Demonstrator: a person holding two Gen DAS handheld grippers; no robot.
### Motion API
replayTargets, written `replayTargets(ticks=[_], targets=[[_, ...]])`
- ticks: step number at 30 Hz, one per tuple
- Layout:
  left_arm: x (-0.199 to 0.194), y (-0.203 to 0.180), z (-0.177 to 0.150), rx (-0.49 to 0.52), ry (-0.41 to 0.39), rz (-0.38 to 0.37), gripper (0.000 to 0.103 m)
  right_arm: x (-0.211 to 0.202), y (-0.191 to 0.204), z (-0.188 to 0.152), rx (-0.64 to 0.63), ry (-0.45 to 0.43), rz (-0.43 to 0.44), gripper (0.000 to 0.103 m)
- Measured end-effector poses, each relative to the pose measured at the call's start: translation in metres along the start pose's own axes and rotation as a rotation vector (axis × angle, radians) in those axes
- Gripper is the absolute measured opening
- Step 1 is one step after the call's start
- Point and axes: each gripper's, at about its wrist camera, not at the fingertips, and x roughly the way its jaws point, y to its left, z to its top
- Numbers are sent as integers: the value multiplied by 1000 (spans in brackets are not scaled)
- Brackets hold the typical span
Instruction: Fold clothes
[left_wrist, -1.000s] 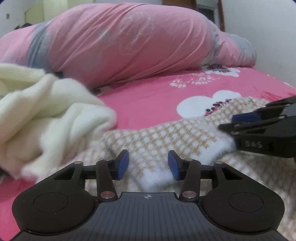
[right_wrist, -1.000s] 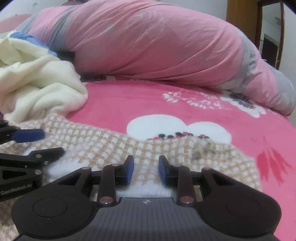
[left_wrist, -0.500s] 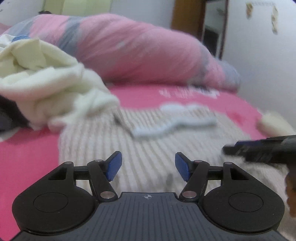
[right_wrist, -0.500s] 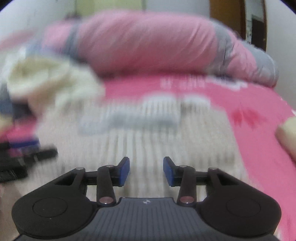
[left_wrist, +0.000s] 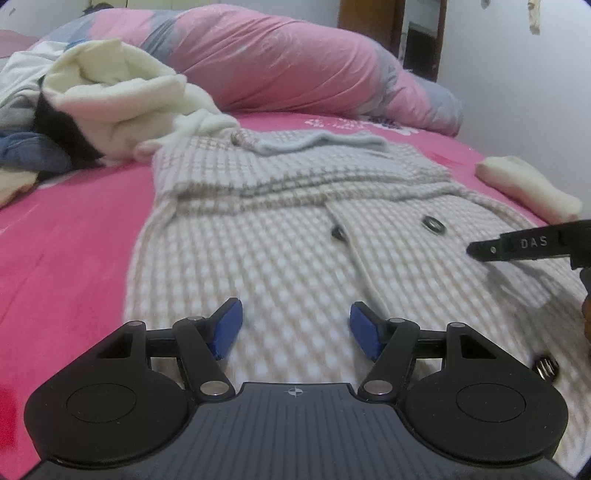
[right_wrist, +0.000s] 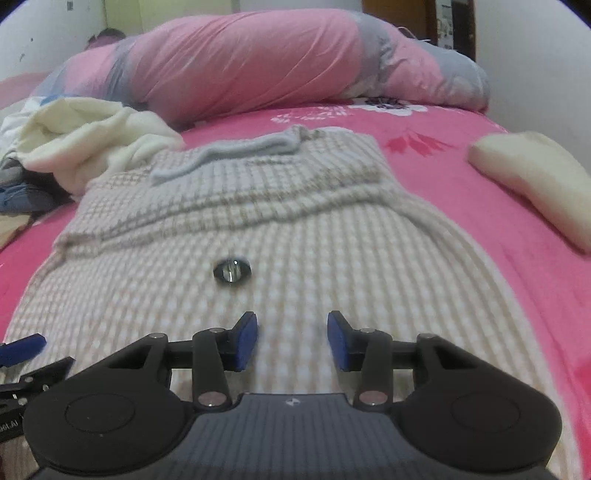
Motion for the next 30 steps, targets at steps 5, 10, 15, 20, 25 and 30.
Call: replayTargets(ticks=[5,10,15,20,25,30], targets=[[-29,-7,-23,3,-25,19,66,-34,-5,-38,9,-48,-8,45],[-48,-8,-36,-35,-32,22,66,-66,1,-69,-49,-97,-49,46],[-64,-10,-46,-51,-36,24,66,-103,-2,-96,-62,-125,-43,47],[-80,-15,-55,-27,-28,-5,66,-139,-10,-121,-87,-123,-33,47],[-106,-19,-73,-10,2,-113,66,-175,-17,-143,-75,-85,-20,54],[-127,-34,-84,71,-14,-177,66,-203,-47,-153,100,-104,26,55]])
